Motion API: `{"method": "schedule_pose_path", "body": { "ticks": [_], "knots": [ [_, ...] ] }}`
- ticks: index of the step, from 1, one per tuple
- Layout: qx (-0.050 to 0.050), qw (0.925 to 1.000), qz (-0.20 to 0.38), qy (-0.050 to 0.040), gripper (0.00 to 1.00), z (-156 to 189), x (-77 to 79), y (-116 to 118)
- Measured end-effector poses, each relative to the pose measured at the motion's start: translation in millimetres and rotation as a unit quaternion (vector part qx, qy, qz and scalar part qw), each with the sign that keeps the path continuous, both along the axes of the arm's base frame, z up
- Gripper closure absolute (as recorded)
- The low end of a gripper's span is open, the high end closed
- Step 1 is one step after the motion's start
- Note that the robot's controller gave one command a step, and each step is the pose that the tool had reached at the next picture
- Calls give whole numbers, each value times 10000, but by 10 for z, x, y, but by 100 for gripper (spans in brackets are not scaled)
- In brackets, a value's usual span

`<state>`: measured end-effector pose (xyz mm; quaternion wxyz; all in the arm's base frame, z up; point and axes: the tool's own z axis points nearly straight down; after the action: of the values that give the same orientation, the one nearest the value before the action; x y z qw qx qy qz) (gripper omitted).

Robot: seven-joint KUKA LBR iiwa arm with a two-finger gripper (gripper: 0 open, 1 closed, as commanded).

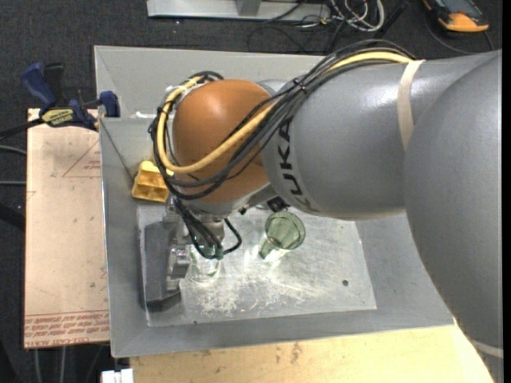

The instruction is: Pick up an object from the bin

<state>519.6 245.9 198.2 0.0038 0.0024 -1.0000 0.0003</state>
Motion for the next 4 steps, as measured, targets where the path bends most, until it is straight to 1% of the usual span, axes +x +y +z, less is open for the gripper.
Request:
{"method": "schedule_pose_path", "body": {
  "ticks": [1, 2, 3, 4],
  "knots": [
    [8, 10000, -22, -36, 0, 44, 21, -13],
    [18, 9983, 577, -66, 0, -166, -106, -32],
    [21, 9959, 906, -59, 0, -736, -156, -70],
    [52, 9986, 508, -123, 100, -844, -181, -100]
  ]
}}
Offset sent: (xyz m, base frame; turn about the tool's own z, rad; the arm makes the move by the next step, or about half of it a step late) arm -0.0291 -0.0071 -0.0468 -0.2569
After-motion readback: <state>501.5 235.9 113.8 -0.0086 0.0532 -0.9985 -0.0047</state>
